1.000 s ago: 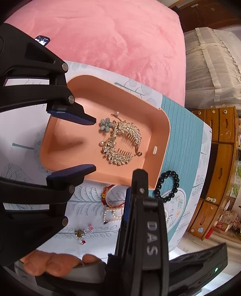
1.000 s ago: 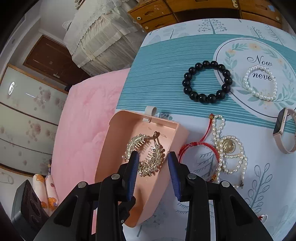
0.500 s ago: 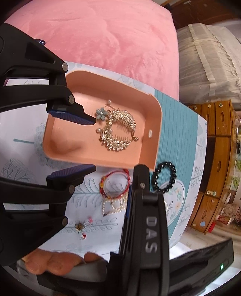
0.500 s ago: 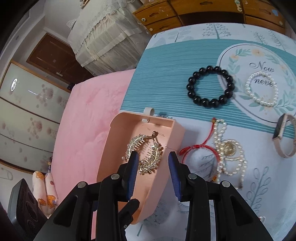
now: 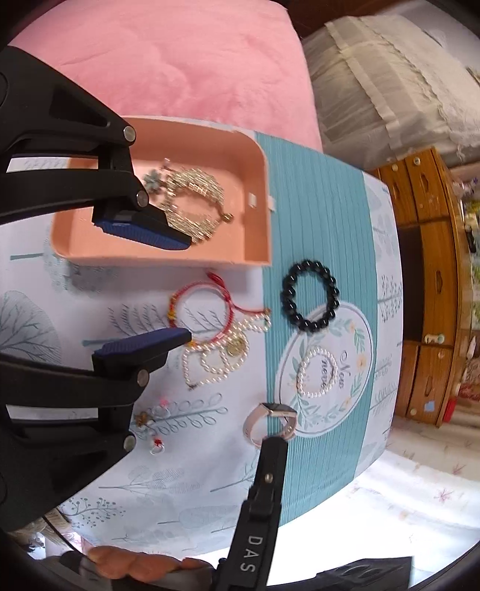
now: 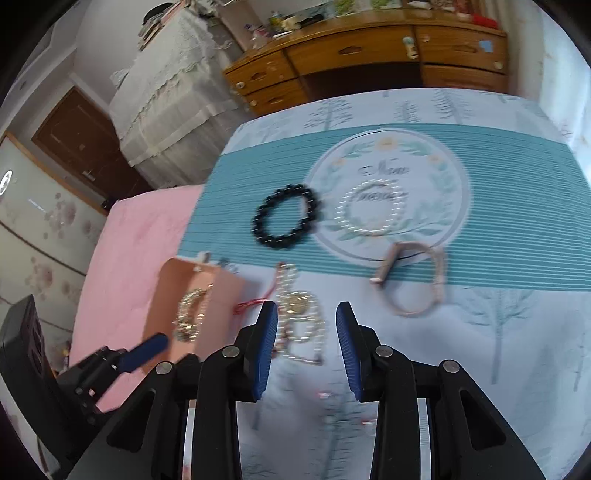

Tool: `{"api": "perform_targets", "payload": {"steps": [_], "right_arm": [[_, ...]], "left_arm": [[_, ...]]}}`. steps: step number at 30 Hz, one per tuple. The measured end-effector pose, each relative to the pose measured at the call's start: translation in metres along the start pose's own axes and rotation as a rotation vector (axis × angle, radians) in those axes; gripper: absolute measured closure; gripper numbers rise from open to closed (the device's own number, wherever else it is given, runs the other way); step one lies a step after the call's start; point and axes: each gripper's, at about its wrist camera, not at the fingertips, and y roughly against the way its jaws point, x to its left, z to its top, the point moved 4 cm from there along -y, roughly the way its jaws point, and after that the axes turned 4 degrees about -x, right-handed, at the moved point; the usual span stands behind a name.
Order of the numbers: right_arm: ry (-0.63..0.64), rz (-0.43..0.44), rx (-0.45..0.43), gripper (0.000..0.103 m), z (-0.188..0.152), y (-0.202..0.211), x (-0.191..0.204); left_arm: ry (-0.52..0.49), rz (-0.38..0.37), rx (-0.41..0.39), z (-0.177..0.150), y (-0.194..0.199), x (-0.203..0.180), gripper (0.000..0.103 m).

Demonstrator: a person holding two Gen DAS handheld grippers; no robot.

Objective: Organize jewelry
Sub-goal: 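Move the right gripper to the pink-strap smartwatch and grasp it, then grasp the black bead bracelet with the left gripper while the right gripper carries the smartwatch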

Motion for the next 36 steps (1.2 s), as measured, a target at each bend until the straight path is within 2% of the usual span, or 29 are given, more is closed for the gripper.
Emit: {"api": "perform_targets", "payload": {"steps": [6, 9, 12, 18, 22, 27, 30, 32, 36], "right_arm": [[-0.052, -0.089, -0.002, 0.069, 0.014, 0.004, -0.061], [-0.082, -0.1, 0.02, 0.07, 0.019, -0.001, -0.085], [-0.122, -0.094, 0.058, 0.072, 0.023, -0.014, -0.101], [-0.127, -0.091, 0.117, 0.075, 0.027, -0.043, -0.099], [-0.096, -0.111, 0.16, 0.083, 0.025, -0.061, -0.091], [-0.06, -0.138, 0.161, 0.092, 0.021, -0.071, -0.086], [-0.076, -0.128, 0.157, 0.093, 0.019, -0.068, -0.089], [-0.083, -0.124, 0.156, 0.093, 0.016, -0.067, -0.091], [-0.098, -0.108, 0.155, 0.093, 0.011, -0.061, -0.095]], "left_arm": [[0.006, -0.095, -0.021, 0.045, -0.015, 0.004, 0.062], [-0.053, -0.06, -0.009, 0.069, -0.028, 0.003, 0.062], [-0.052, -0.092, 0.041, 0.093, -0.049, 0.0, 0.062], [-0.086, -0.09, 0.142, 0.12, -0.105, -0.02, 0.062], [-0.106, -0.055, 0.198, 0.127, -0.14, -0.03, 0.063], [-0.1, -0.03, 0.239, 0.131, -0.167, -0.034, 0.063], [-0.115, -0.027, 0.238, 0.132, -0.173, -0.038, 0.076], [-0.132, -0.035, 0.242, 0.132, -0.173, -0.041, 0.09], [-0.183, -0.006, 0.231, 0.13, -0.172, -0.048, 0.091]]}}
